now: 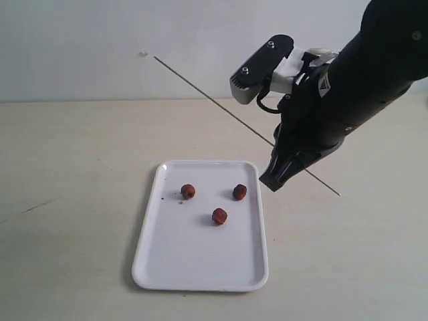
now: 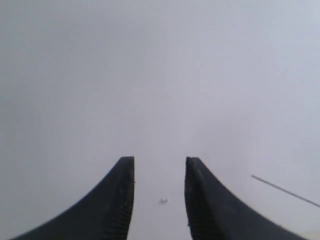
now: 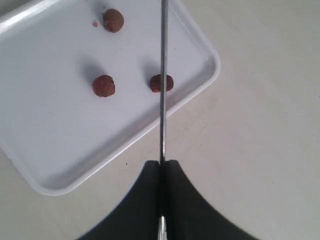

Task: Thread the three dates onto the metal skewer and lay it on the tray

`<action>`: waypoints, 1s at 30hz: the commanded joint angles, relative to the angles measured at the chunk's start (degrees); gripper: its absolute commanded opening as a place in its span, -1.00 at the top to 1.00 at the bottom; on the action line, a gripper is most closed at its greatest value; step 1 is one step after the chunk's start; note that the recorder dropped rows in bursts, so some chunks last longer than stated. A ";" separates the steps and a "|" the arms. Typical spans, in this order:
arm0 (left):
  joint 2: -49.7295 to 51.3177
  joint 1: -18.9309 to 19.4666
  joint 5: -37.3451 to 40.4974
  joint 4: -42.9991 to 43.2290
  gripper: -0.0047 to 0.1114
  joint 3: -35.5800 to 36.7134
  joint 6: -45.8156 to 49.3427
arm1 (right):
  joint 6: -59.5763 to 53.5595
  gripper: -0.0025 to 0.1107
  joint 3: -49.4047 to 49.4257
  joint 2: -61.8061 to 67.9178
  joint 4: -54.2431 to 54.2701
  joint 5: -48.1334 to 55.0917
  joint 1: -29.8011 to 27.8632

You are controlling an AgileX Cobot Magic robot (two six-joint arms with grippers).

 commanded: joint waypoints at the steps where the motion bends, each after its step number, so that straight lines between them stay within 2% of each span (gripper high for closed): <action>1: -0.34 -0.40 -7.57 0.31 0.31 -0.16 -0.77 | 2.49 0.96 0.32 0.01 -2.34 -0.42 0.11; 3: -0.34 -0.40 -14.48 -2.19 0.31 -0.16 0.16 | 2.49 0.96 0.32 0.01 -2.34 -0.66 0.11; 4: -0.34 -0.40 -16.96 -6.38 0.31 -0.47 1.35 | 2.49 0.96 0.32 0.01 -2.34 -0.66 0.11; 6: 1.09 -0.40 -12.79 -12.02 0.31 -5.00 5.28 | 2.49 0.96 0.32 0.01 -2.23 -0.67 0.11; 8: 4.88 -0.40 -8.13 -12.03 0.31 -8.91 5.74 | 2.49 0.96 0.32 0.01 -1.86 -0.67 0.11; 10: 8.59 -0.40 -8.21 -11.71 0.31 -9.78 3.98 | 2.49 0.96 0.59 0.01 -1.75 -0.67 0.11; 14: 13.42 -0.40 -8.78 -10.22 0.31 -10.09 1.96 | 2.49 0.96 0.69 0.01 -1.65 -0.67 0.11; 19: 18.09 -0.40 -15.52 -4.59 0.31 -10.54 1.96 | 2.49 0.96 0.69 0.01 -1.65 -0.67 0.11; 23: 20.39 -0.40 -19.68 4.92 0.31 -10.54 1.96 | 2.49 0.96 0.69 0.01 -1.65 -0.67 0.11; 25: 21.25 -0.40 -24.28 10.66 0.31 -10.54 1.96 | 2.49 0.96 0.69 0.01 -1.65 -0.67 0.11; 28: 22.24 -0.40 -29.39 10.89 0.31 -10.67 4.79 | 2.49 0.96 0.69 0.01 -1.69 -1.17 0.11; 30: 23.77 -0.40 -30.74 6.84 0.31 -11.95 8.65 | 3.25 0.96 0.69 0.01 -1.69 -1.87 0.11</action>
